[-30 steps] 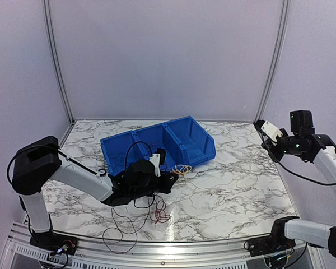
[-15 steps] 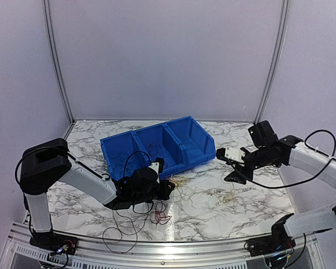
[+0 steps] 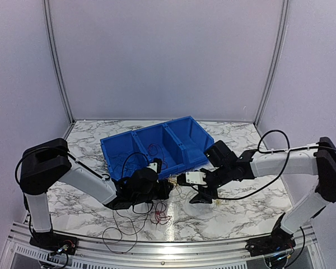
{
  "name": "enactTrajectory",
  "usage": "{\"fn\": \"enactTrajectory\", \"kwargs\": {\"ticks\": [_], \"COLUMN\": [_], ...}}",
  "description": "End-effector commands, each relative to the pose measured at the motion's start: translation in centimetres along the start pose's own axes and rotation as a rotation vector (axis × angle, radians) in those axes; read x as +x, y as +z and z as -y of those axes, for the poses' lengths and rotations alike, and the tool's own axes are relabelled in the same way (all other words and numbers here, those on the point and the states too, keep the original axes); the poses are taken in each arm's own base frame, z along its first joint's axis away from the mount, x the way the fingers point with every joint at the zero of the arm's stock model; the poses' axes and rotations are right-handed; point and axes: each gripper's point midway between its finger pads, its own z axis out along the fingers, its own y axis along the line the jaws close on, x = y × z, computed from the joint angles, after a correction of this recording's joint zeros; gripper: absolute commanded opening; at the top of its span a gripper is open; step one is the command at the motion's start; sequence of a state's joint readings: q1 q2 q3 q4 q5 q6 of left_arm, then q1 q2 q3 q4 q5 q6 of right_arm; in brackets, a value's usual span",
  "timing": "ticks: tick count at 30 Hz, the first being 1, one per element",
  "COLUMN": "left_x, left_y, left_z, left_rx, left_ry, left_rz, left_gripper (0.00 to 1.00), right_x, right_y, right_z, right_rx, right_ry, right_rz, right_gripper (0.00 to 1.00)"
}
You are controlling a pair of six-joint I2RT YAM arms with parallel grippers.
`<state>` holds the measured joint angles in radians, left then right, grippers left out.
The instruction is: Untangle the cables
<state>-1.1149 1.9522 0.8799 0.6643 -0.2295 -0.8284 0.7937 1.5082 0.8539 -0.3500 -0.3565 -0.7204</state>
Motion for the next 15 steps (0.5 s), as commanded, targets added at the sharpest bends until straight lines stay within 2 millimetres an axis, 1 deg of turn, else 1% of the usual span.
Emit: {"fn": "enactTrajectory", "kwargs": {"ticks": [1, 7, 13, 15], "left_x": [-0.2, -0.4, -0.1, -0.1], "left_y": [0.0, -0.3, 0.0, 0.0], "left_z": [0.1, 0.0, 0.0, 0.1], "left_rx": [-0.011, -0.017, -0.014, -0.011], "left_ry": [-0.024, -0.038, -0.059, -0.072], "left_rz": [0.008, 0.016, 0.009, 0.008], "left_gripper": [0.0, 0.0, 0.0, 0.0], "right_x": [-2.5, -2.3, -3.0, -3.0], "right_y": [2.1, 4.2, 4.6, 4.9], "right_z": [2.1, 2.2, 2.5, 2.6], "right_rx": [0.088, 0.075, 0.097, 0.095], "right_ry": [-0.004, 0.022, 0.016, 0.009], "right_rz": [0.037, 0.017, 0.068, 0.075], "right_gripper": [0.73, 0.7, 0.69, 0.66]}}
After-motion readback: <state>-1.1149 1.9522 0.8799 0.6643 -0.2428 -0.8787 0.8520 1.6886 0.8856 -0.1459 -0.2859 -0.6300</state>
